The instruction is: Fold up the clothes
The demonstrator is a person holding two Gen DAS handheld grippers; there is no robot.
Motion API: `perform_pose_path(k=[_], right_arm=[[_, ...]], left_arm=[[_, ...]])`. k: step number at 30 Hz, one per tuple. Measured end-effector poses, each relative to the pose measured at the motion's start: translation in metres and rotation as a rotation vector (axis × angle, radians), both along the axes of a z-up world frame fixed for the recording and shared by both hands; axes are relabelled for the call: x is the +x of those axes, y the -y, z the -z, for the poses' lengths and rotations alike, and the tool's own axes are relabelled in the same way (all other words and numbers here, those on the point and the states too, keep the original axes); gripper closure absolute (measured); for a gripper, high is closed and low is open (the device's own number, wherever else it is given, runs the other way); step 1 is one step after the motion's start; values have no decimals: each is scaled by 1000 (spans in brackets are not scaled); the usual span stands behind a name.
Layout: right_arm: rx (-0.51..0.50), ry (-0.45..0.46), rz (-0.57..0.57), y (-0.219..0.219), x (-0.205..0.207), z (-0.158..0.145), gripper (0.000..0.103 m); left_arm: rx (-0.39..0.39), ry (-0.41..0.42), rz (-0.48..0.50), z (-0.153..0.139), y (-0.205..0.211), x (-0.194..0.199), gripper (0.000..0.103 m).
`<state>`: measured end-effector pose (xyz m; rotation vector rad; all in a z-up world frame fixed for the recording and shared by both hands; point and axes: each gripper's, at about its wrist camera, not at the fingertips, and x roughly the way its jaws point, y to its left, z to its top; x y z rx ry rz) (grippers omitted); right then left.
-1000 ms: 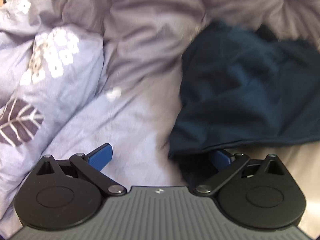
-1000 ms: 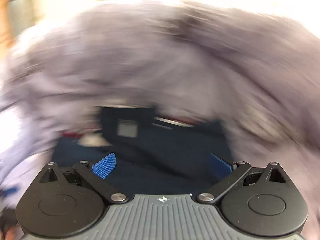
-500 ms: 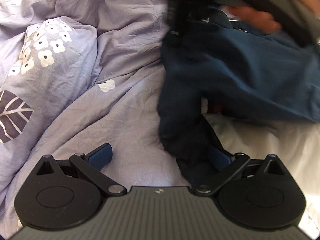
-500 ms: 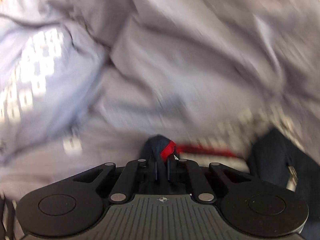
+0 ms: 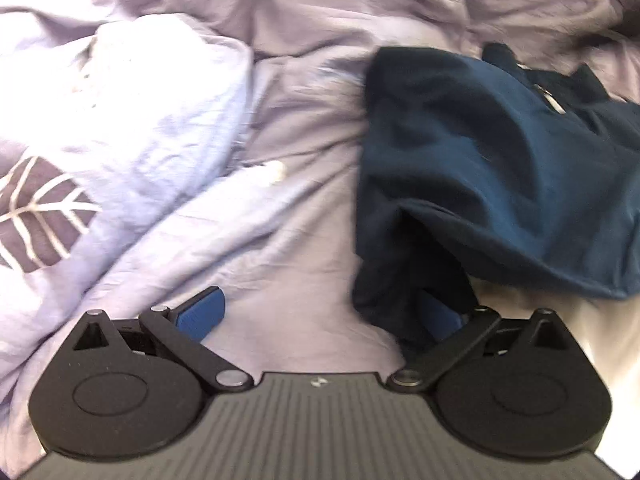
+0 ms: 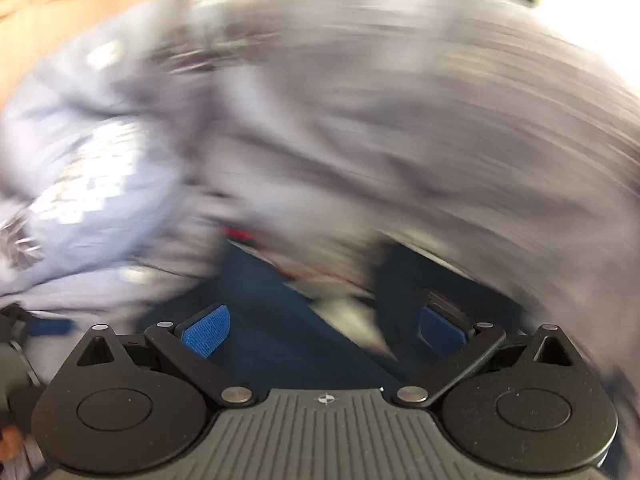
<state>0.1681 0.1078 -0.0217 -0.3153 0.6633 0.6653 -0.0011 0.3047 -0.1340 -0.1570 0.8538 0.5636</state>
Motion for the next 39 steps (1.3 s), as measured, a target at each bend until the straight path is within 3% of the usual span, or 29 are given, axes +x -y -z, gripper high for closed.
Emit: perform_pose_path(k=[2, 4, 5, 6, 7, 11, 13, 15, 18, 21, 24, 26, 28, 30, 31, 32, 34, 36, 39], right_arm=[[-14, -77, 99, 55, -9, 6, 8], [-79, -187, 141, 95, -13, 30, 28], [-125, -218, 173, 110, -14, 45, 32], [-156, -226, 225, 122, -12, 59, 31], [-123, -244, 285, 134, -10, 64, 32], [191, -285, 409, 169, -10, 55, 32], [315, -284, 431, 178, -10, 47, 19], [274, -286, 438, 171, -1, 50, 10], [105, -329, 389, 150, 15, 64, 81], [-41, -199, 331, 121, 15, 51, 83], [-92, -58, 296, 111, 19, 35, 82], [-116, -27, 307, 114, 35, 37, 79], [-151, -14, 317, 116, 54, 46, 65], [-209, -76, 333, 123, 69, 65, 35], [-227, -113, 343, 127, 74, 72, 28], [-234, -129, 347, 130, 75, 77, 25], [-252, -112, 338, 137, 65, 74, 10], [-273, -91, 316, 146, 57, 67, 2], [-229, -62, 281, 166, 51, 46, 2]], left_arm=[[-13, 0, -27, 1, -5, -3, 0], [-12, -8, -45, 2, -6, -4, 0], [-2, -18, -48, 3, -6, -3, 0], [17, -29, -49, 5, -3, -3, 0], [37, -40, -51, 5, 0, -3, 0], [123, -62, -102, -6, 11, -11, 0], [157, -17, -143, -19, 14, -21, 0], [178, 42, -176, -32, 14, -30, 0], [180, 37, -143, -32, 13, -23, 0], [224, -59, -111, -23, 21, -12, 0], [258, -31, -54, -32, 33, -12, 0], [259, -11, -25, -40, 39, -6, 0], [259, -2, -7, -44, 44, 4, 0], [265, -38, 11, -41, 48, 16, 0], [270, -84, 19, -34, 49, 24, 0], [274, -83, 19, -36, 49, 26, 0], [284, -65, 17, -43, 48, 27, 0], [293, -48, 15, -49, 47, 28, 0], [306, -21, 12, -59, 46, 29, 0]])
